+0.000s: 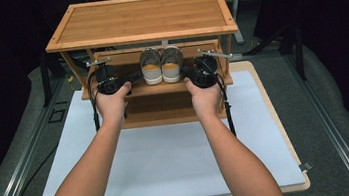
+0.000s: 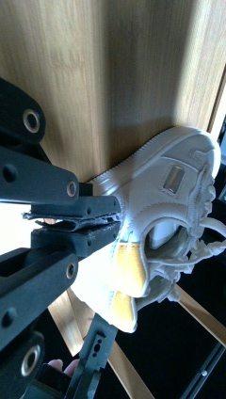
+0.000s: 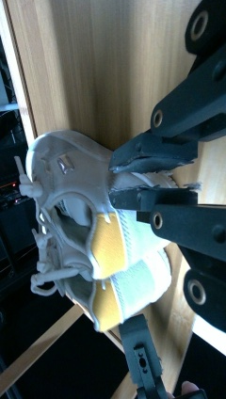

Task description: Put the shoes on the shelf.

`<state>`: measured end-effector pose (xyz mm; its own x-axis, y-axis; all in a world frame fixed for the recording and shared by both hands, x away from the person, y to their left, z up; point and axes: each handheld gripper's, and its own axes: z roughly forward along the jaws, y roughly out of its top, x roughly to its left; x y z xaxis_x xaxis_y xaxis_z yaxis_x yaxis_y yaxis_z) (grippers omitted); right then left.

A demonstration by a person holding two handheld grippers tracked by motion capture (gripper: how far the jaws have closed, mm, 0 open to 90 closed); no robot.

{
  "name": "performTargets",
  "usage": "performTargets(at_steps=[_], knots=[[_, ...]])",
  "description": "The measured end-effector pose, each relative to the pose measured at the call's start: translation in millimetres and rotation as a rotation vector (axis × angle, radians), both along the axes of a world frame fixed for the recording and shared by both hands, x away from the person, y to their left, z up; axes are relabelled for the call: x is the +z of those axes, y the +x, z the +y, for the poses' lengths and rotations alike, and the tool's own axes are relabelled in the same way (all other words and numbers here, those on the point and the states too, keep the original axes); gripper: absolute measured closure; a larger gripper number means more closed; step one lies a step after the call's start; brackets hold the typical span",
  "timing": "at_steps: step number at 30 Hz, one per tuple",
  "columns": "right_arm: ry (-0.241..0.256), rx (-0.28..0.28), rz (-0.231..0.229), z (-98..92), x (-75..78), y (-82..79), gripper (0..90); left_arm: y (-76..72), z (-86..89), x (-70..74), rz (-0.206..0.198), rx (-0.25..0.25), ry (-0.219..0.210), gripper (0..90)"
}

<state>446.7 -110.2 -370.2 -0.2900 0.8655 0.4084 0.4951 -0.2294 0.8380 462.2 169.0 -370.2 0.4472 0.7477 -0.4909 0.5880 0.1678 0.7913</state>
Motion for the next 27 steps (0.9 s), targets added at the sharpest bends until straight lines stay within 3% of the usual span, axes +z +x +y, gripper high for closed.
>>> performTargets(at_steps=[7,9,10,12,19,27], knots=[[-0.005,0.017,-0.018,-2.4,5.7,-9.4,71.9,-6.1,4.8,2.6,-0.006,-0.010,-0.028,79.4],[-0.009,0.035,-0.030,-3.0,9.0,-15.2,68.4,-9.8,5.9,5.0,-0.012,-0.019,-0.018,77.1],[-0.028,0.043,-0.014,-3.8,11.0,-18.4,68.3,-11.8,6.3,6.4,-0.015,-0.022,-0.017,76.6],[-0.009,0.054,-0.040,-4.2,11.6,-22.2,67.9,-15.9,7.3,8.9,-0.027,-0.034,-0.016,75.9],[-0.025,0.036,-0.041,-16.1,13.0,-32.9,67.8,-28.6,11.6,18.1,-0.050,-0.058,-0.012,72.4],[-0.024,0.067,-0.058,-32.4,15.3,-54.2,66.8,-45.4,19.4,18.2,-0.059,-0.087,0.024,66.5]])
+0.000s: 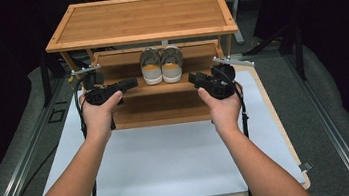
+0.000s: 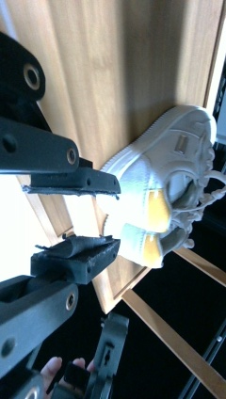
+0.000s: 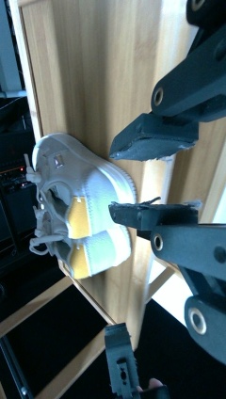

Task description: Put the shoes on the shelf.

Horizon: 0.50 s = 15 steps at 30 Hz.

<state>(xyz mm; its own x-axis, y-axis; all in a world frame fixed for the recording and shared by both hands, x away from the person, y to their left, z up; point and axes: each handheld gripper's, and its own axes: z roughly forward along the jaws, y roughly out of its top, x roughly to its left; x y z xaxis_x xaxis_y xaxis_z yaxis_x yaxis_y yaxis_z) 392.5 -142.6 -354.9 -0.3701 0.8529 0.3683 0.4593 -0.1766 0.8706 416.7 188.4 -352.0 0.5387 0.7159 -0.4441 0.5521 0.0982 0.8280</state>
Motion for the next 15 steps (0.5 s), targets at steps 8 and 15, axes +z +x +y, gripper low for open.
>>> performTargets(at_steps=[8,15], knots=[[-0.028,-0.001,-0.021,-20.7,-4.0,-29.2,65.7,-22.5,11.9,-8.0,-0.038,-0.017,0.025,62.4],[-0.075,-0.004,-0.020,-28.9,-20.1,-50.1,65.4,-42.2,25.4,-28.9,-0.053,-0.012,0.053,59.0]])
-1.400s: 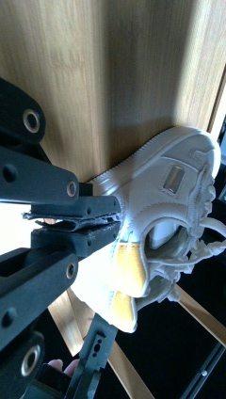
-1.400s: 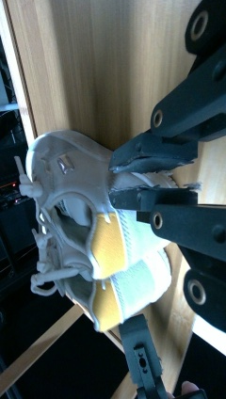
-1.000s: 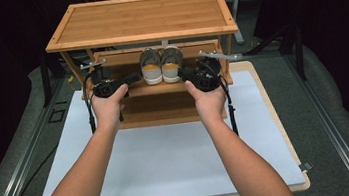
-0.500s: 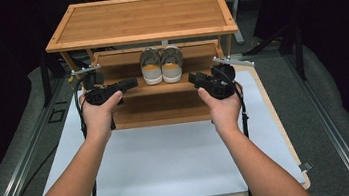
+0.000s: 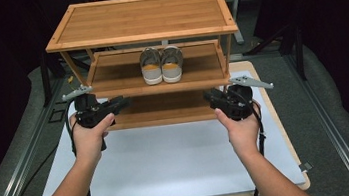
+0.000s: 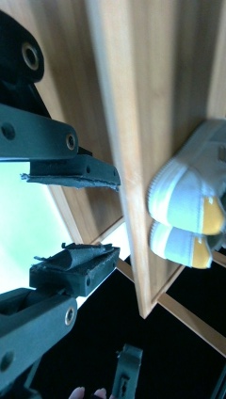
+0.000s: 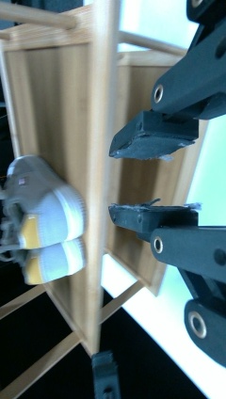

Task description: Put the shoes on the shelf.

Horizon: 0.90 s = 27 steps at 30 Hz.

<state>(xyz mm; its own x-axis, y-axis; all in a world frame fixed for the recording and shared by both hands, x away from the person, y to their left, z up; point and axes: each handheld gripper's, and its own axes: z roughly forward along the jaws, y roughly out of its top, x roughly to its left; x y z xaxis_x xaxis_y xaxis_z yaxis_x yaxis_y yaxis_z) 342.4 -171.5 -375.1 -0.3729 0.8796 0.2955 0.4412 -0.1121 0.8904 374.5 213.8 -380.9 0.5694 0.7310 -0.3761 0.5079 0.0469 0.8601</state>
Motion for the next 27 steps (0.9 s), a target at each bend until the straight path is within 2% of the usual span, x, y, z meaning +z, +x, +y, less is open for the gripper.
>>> performTargets(at_steps=[4,6,9,15,20,25,27], knots=[[-0.026,0.003,0.005,-2.4,-15.2,-12.8,65.1,-9.1,5.5,-12.7,-0.003,0.006,0.020,58.0],[-0.021,0.002,0.005,-3.4,-20.1,-15.9,65.1,-12.6,6.5,-18.1,-0.003,0.005,0.023,56.0],[0.006,0.000,0.021,-5.9,-38.7,-25.7,65.0,-20.3,8.2,-26.8,-0.011,0.002,0.034,54.7],[0.018,0.001,0.051,-8.8,-67.4,-38.6,64.3,-39.2,11.5,-48.1,-0.030,-0.001,0.060,53.8],[-0.020,-0.003,0.075,-13.3,-89.3,-49.9,63.1,-52.3,17.4,-71.5,-0.012,-0.006,0.090,53.5],[-0.029,-0.007,0.099,-19.6,-109.8,-55.4,62.1,-60.9,24.3,-92.2,0.001,-0.014,0.133,52.5],[-0.022,-0.002,0.110,-21.1,-116.2,-56.7,61.2,-62.0,26.6,-100.9,0.010,-0.008,0.122,52.3]])
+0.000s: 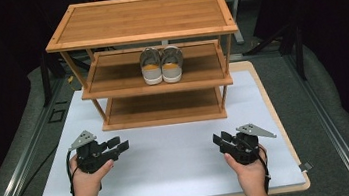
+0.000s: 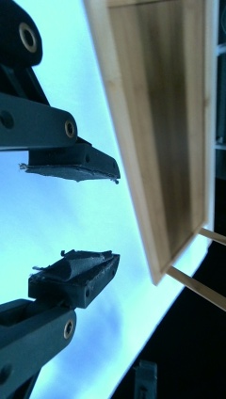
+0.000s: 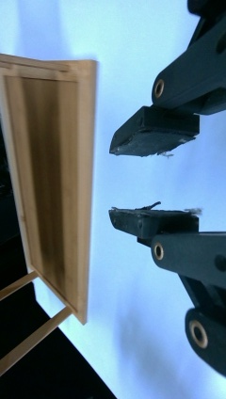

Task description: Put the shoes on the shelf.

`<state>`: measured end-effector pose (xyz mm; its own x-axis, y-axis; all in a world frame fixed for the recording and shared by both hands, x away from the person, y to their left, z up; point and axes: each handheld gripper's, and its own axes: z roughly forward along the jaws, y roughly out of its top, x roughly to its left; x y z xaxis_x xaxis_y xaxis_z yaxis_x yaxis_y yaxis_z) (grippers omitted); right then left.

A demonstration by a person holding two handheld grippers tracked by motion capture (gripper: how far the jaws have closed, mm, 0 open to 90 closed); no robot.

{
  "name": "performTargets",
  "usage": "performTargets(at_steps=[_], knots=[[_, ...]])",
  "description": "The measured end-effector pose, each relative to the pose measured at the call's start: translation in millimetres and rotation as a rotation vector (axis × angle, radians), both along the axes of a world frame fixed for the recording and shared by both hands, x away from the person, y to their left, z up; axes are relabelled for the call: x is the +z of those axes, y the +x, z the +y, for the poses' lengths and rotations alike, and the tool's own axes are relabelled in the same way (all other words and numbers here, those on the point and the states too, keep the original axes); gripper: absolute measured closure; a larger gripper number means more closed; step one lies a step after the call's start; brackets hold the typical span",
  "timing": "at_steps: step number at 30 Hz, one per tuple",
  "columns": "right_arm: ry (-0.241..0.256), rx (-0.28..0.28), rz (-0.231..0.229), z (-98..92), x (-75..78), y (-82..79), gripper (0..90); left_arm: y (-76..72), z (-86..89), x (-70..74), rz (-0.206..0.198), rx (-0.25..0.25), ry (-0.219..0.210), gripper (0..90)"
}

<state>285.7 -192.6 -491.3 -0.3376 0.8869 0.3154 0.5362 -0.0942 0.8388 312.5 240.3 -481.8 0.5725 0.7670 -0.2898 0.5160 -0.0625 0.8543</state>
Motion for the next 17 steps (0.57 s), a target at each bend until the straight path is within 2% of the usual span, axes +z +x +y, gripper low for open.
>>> performTargets(at_steps=[4,9,13,15,17], knots=[[-0.020,0.012,-0.001,-0.3,-11.9,-3.2,57.4,-0.2,-1.1,-18.7,0.025,-0.005,-0.013,52.0],[-0.026,0.018,0.046,-0.2,-27.1,-0.3,56.6,1.9,-2.3,-35.0,0.038,-0.012,0.024,51.9],[-0.053,0.040,0.054,2.2,-33.3,2.1,55.6,1.9,-7.2,-47.8,0.053,-0.029,0.065,52.0],[-0.043,0.044,0.059,3.7,-35.9,2.5,54.9,2.1,-12.0,-53.6,0.073,-0.047,0.090,52.0],[-0.055,0.044,0.060,4.7,-37.0,2.4,54.0,2.0,-17.1,-57.3,0.089,-0.065,0.104,52.0]])
